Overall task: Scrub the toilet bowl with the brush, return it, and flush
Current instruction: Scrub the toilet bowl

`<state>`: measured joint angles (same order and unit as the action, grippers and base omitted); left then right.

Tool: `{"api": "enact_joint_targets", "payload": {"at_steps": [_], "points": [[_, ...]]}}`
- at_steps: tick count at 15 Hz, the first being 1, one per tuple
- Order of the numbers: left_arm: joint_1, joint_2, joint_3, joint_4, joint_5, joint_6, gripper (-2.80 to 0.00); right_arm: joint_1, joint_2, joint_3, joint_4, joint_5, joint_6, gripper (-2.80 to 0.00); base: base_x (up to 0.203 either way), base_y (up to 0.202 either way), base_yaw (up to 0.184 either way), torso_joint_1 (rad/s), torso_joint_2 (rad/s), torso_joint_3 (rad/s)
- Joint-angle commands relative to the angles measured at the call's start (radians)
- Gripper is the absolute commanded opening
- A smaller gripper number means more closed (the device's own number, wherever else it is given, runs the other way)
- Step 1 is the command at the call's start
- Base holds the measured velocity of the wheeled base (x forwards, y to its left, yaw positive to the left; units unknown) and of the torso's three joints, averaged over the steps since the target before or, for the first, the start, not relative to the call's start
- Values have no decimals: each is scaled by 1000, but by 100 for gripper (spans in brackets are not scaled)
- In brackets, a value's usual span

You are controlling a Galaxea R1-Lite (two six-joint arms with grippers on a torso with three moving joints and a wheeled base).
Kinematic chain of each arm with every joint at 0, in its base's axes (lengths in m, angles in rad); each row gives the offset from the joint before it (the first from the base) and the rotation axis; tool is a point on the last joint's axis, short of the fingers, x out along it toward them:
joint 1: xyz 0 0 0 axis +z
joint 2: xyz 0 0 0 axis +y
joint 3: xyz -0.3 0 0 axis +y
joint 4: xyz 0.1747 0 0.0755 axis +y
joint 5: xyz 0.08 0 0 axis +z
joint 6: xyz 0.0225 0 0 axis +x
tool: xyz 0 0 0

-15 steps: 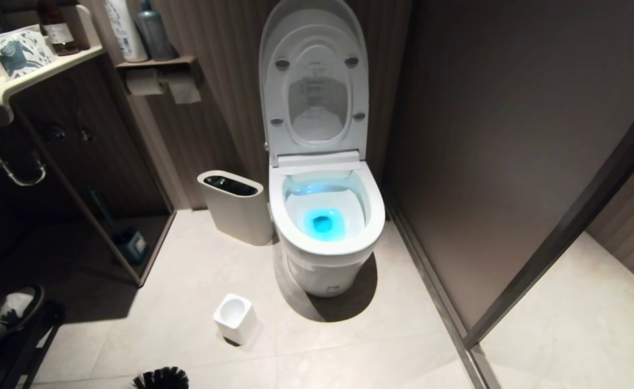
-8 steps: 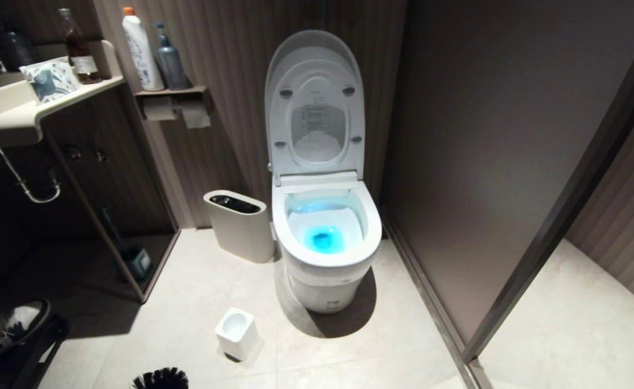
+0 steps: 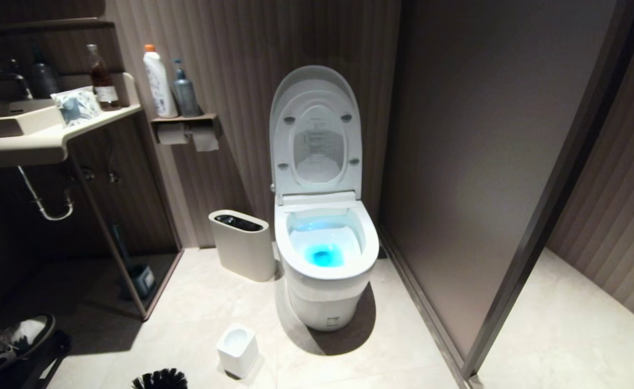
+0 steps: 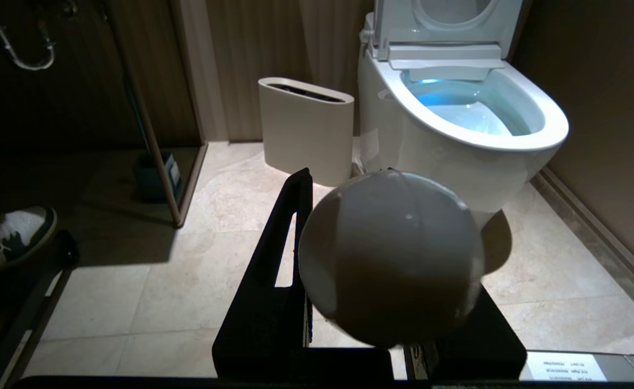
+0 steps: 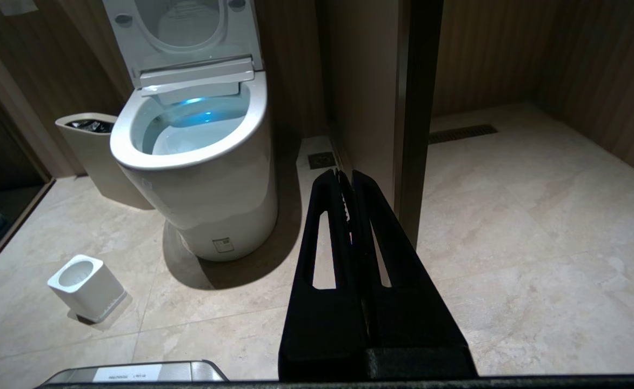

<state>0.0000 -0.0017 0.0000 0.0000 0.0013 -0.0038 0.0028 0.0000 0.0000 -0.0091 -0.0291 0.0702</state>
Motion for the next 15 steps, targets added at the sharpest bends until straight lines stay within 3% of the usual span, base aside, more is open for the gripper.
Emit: {"api": "enact_joint_targets", "payload": {"at_steps": [1, 5, 8, 9, 10, 12, 15], "points": [[0, 2, 0, 0, 0, -2, -280, 0, 0, 0, 0, 0, 0, -280, 0, 0, 0, 2, 2, 119], [0, 2, 0, 3, -1, 12, -280, 0, 0, 0, -2, 0, 0, -280, 0, 0, 0, 2, 7, 52], [2, 2, 0, 3, -17, 129, -280, 0, 0, 0, 0, 0, 0, -280, 0, 0, 0, 2, 3, 46], [0, 2, 0, 3, -30, 138, -280, 0, 0, 0, 0, 0, 0, -280, 0, 0, 0, -2, 0, 46], [0, 2, 0, 4, -24, 120, -280, 0, 0, 0, 0, 0, 0, -280, 0, 0, 0, 2, 5, 51], [0, 2, 0, 1, -4, 17, -280, 0, 0, 0, 0, 0, 0, -280, 0, 0, 0, 2, 3, 35], [0, 2, 0, -3, 3, -1, -280, 0, 0, 0, 0, 0, 0, -280, 0, 0, 0, 1, 2, 13]]}}
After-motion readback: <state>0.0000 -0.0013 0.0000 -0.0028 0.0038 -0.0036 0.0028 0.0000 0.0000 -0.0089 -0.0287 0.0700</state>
